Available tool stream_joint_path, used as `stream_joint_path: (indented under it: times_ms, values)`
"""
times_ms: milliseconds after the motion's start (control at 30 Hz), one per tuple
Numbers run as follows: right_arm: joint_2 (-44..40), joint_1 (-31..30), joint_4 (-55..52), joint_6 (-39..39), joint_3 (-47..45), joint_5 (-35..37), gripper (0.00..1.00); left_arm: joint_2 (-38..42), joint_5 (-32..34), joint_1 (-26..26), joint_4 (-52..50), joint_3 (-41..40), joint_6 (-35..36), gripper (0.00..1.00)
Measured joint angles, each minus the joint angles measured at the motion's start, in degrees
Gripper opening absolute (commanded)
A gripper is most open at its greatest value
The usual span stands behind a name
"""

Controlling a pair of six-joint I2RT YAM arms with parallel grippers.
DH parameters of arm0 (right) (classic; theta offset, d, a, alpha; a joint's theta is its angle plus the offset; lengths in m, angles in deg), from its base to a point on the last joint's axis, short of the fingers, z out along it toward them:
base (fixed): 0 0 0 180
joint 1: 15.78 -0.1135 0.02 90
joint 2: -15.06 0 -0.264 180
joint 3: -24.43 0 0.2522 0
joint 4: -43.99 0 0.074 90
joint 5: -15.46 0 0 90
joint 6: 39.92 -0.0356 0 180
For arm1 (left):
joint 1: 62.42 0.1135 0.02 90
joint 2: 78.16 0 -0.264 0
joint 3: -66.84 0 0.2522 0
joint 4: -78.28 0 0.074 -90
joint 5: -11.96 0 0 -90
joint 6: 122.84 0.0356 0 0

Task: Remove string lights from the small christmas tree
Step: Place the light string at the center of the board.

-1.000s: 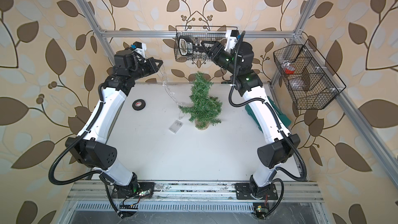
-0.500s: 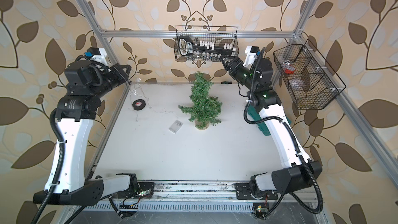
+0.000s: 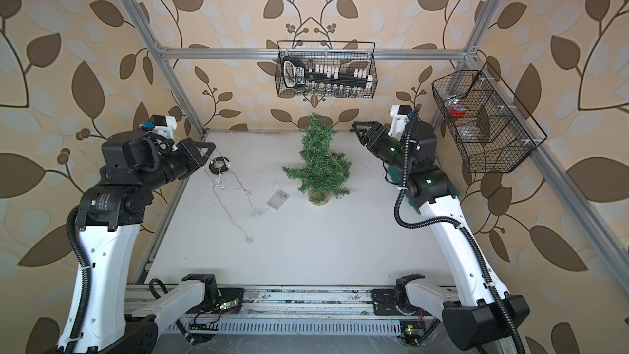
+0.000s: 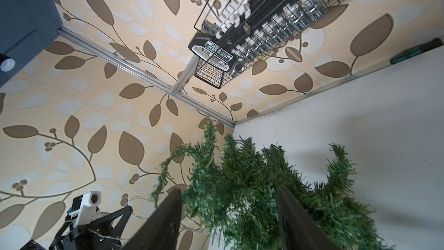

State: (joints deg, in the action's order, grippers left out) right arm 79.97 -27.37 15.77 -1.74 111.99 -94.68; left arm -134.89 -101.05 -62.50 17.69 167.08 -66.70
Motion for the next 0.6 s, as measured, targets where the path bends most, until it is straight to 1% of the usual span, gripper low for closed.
stream_joint_path:
  times_ms: [133, 300, 500, 600]
  values:
    - [-5.25, 0.00, -3.45, 1.99, -6.21, -0.02, 0.62, 3.17, -1.88, -2.97, -2.29, -4.55, -1.36, 0.00]
    - [-11.56, 0.00, -8.76, 3.67, -15.91, 0.02, 0.62, 4.26, -1.79, -6.97, -3.32, -10.64, -1.70, 0.00]
    - [-17.29, 0.00, -16.33, 6.19, -25.75, -0.15, 0.62, 2.86, 3.76, -14.53, -3.87, -21.59, -2.34, 0.00]
    - [-19.80, 0.00, -21.40, 8.11, -29.55, -0.63, 0.62, 1.84, 5.86, -16.39, -3.87, -25.86, -2.34, 0.00]
